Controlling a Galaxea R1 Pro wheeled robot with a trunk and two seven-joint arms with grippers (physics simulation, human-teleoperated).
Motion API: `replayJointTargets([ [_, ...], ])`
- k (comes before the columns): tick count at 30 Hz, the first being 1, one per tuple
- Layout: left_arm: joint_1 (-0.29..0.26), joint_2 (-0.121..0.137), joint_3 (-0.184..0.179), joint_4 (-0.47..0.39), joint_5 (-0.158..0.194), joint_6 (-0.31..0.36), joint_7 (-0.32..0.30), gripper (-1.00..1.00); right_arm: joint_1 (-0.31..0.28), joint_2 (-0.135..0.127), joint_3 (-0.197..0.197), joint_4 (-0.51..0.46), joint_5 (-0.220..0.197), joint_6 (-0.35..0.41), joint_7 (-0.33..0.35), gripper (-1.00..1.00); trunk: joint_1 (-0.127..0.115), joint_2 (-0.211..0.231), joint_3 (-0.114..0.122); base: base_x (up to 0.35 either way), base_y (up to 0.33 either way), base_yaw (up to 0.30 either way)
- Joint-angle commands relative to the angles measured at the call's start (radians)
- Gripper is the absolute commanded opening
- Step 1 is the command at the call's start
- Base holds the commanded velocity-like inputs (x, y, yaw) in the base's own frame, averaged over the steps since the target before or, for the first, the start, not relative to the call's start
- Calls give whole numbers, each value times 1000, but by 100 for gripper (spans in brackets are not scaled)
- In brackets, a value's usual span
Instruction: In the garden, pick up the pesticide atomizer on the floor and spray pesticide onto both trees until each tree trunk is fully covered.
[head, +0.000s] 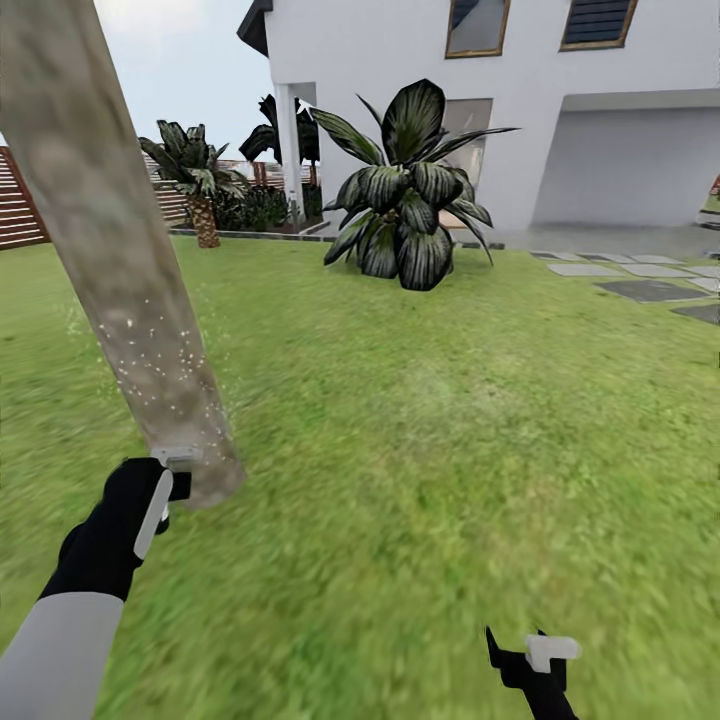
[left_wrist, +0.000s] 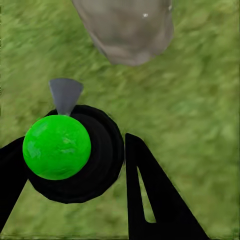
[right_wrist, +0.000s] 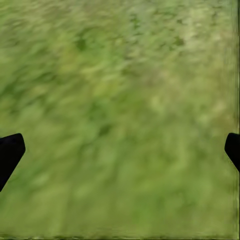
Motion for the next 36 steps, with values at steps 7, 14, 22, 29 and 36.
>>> replayJointTargets([
  [7,25,3,31,2,0,-7,-6,-100,0,0,0,0,0,0,0,100,0,0,0,-270,68,0],
  [14,58,1,28,96,1,-164,-14,-100,0,0,-1,2,-1,0,-4,100,0,0,0,-133,271,0],
  [22,75,3,-5,270,-22,-381,-211,-100,0,-5,6,-26,7,4,5,100,0,0,0,-34,48,0],
  [29,107,0,-68,605,-281,-772,-554,-100,-1,-1,138,-123,204,53,78,100,0,0,0,0,0,0],
  [36,107,-1,-122,733,-528,-933,-810,-100,-10,0,160,-219,269,141,398,100,0,0,0,0,0,0],
])
